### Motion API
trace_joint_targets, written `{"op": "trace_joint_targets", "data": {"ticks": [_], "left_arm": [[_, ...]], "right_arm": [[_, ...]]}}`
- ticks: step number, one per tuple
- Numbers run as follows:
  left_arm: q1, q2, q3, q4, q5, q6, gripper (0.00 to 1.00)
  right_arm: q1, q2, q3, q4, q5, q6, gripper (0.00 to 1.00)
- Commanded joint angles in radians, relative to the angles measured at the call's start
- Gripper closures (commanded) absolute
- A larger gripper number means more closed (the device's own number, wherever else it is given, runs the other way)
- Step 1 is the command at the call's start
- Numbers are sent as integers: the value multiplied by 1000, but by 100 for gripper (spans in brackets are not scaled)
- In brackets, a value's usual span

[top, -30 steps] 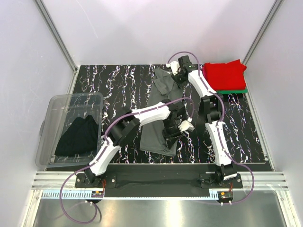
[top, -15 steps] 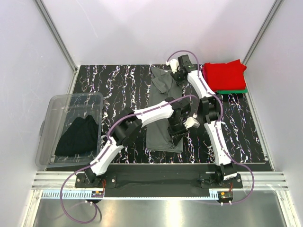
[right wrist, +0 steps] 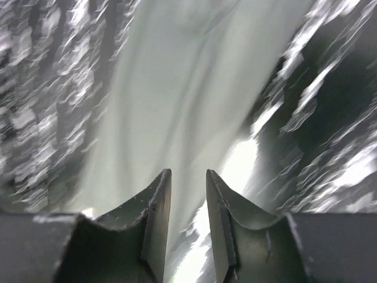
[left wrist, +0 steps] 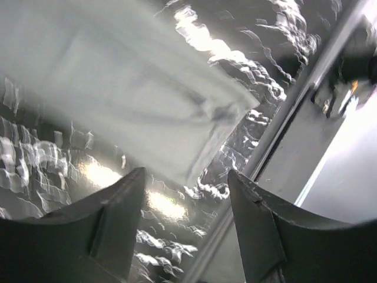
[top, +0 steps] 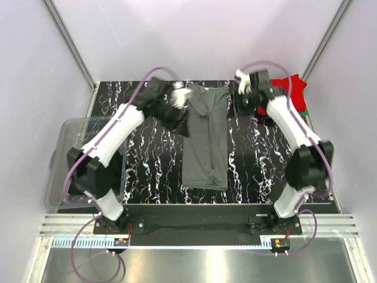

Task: Fold and stack the t-shirts
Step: Fold the tshirt

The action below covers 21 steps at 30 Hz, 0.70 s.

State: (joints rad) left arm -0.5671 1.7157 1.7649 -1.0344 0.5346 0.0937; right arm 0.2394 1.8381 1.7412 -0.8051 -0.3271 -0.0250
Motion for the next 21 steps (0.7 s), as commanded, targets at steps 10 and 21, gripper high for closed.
{"op": "trace_joint_targets", "data": {"ticks": [10, 21], "left_arm": [[219, -36, -714, 312, 243, -545, 33], [135, -2, -803, 399, 208, -600, 35]], "right_arm": [[0, -240, -750, -49, -366, 424, 57], [72, -258, -908, 30, -340, 499, 55]]}}
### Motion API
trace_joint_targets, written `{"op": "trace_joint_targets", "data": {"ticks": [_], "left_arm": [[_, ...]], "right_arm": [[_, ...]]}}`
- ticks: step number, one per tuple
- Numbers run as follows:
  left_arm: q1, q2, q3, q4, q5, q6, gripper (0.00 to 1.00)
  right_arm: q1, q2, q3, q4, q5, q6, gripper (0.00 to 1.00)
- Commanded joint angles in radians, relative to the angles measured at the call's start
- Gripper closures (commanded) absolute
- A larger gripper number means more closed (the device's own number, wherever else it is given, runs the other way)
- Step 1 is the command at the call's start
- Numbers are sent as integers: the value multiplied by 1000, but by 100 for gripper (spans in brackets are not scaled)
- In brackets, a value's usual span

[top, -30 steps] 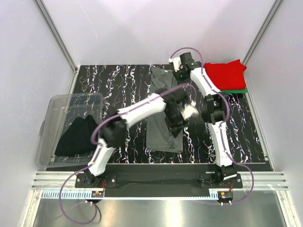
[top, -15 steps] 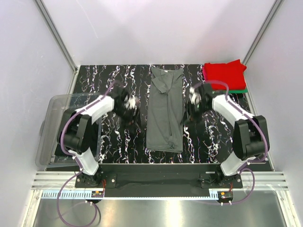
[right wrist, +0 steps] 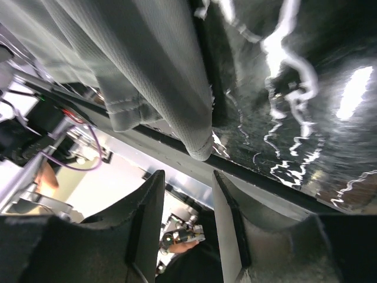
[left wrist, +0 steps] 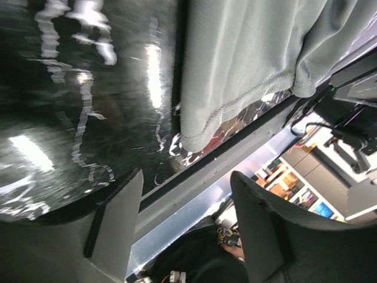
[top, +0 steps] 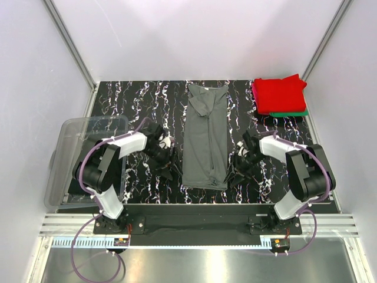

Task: Fold and stack the t-shirts
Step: Fold the tshirt

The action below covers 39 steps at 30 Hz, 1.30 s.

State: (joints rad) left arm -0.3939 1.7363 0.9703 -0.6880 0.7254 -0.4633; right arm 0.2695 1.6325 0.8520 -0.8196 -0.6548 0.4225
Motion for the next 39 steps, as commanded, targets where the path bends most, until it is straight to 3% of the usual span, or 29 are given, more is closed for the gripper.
{"op": "trace_joint_targets", "data": {"ticks": [1, 8, 25, 33, 39], "left_arm": [[-49, -23, -10, 57, 16, -49, 36], [-105, -44, -67, 126, -9, -116, 41], [-125, 20, -41, 153, -37, -124, 40], [-137, 66, -19, 154, -26, -124, 48], [-137, 95, -4, 156, -21, -127, 53]], "right_arm": [[60, -57, -33, 57, -5, 67, 55], [77, -46, -18, 86, 73, 68, 55], [77, 6, -1, 146, 133, 85, 59], [79, 15, -11, 168, 127, 94, 60], [79, 24, -24, 177, 130, 97, 67]]}}
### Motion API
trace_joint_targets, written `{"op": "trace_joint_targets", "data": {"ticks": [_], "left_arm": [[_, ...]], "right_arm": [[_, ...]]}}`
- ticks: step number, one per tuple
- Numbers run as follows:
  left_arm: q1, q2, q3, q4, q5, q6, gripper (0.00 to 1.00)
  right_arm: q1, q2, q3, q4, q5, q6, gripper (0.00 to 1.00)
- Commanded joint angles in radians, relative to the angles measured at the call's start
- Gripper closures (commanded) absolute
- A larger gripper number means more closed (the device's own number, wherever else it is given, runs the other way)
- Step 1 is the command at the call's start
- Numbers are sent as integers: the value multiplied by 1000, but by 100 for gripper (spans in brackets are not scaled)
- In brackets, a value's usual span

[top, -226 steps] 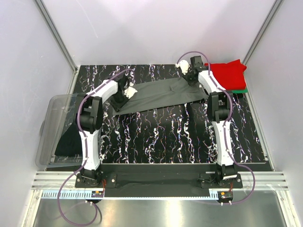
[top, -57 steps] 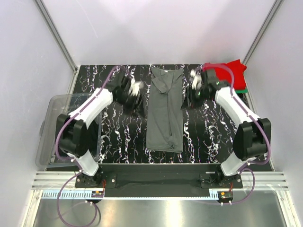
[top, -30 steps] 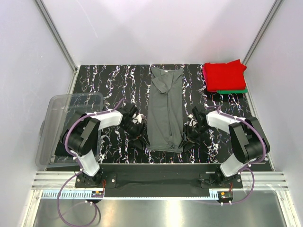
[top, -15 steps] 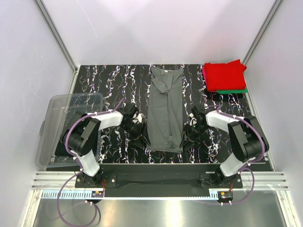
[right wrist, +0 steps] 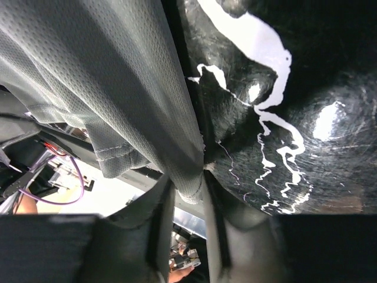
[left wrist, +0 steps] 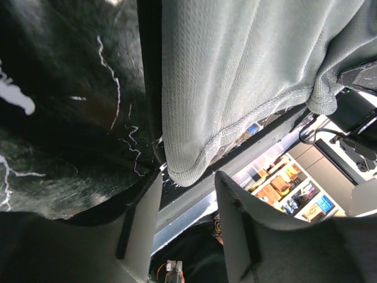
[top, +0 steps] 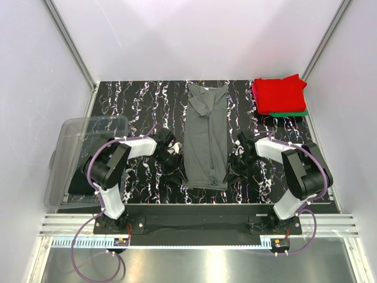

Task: Fold and stack the t-shirts
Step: Fold the tshirt

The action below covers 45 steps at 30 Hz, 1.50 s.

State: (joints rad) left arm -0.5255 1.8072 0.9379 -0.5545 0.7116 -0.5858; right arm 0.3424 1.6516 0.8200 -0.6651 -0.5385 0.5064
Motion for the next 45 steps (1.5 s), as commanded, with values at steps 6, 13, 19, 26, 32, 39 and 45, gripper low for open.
{"op": "trace_joint_targets", "data": {"ticks": [6, 13, 19, 26, 32, 39, 45], "left_arm": [[-5, 20, 32, 30, 11, -8, 80], [1, -46, 87, 1, 11, 35, 100], [38, -92, 203, -74, -4, 138, 100], [97, -39, 399, -145, -40, 198, 100], [125, 36, 554, -151, -72, 228, 100], [165, 202, 737, -153, -100, 280, 100], [191, 311, 852, -144, -129, 302, 100]], "right_arm": [[21, 24, 11, 30, -28, 1, 100], [-14, -117, 34, -28, -46, -38, 100], [-100, -185, 122, -111, -48, -144, 100], [-134, -95, 310, -116, -25, -198, 100], [-171, 37, 474, -74, -2, -226, 100], [-192, 207, 620, 1, 12, -246, 100], [-194, 370, 783, 4, 15, -269, 100]]}}
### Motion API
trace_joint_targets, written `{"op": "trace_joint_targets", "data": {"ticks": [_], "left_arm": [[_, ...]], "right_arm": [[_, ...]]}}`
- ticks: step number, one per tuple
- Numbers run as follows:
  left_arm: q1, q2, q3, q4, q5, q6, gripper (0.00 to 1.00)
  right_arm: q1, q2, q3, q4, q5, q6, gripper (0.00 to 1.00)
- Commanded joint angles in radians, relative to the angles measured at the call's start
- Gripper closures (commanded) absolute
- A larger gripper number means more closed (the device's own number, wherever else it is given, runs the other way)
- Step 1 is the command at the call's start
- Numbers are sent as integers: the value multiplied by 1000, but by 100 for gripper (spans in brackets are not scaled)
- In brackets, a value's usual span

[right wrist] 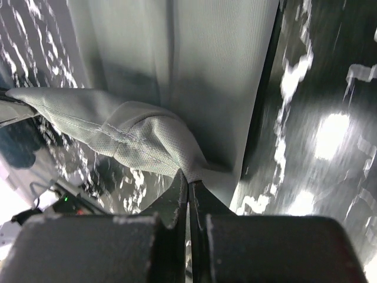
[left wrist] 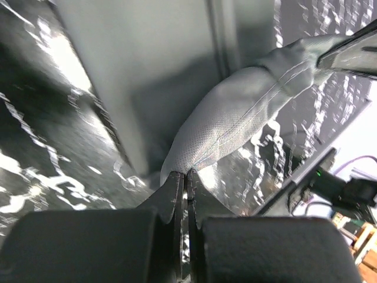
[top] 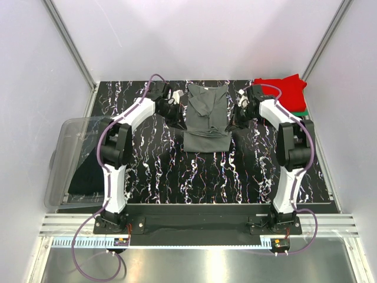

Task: Fold and stack the t-shirts
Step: Fold the tshirt

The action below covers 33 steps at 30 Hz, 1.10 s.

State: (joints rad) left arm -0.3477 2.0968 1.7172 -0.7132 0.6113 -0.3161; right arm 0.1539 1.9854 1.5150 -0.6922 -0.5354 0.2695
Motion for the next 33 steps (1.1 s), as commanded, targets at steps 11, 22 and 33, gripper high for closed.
{"op": "trace_joint_targets", "data": {"ticks": [11, 22, 33], "left_arm": [[47, 210, 304, 34, -58, 63, 93], [53, 214, 377, 81, -149, 71, 42], [79, 6, -60, 27, 162, -1, 34]], "right_arm": [[-8, 227, 326, 26, 48, -56, 100], [-10, 193, 370, 34, 207, -119, 54], [-36, -76, -111, -33, 13, -59, 56]]}}
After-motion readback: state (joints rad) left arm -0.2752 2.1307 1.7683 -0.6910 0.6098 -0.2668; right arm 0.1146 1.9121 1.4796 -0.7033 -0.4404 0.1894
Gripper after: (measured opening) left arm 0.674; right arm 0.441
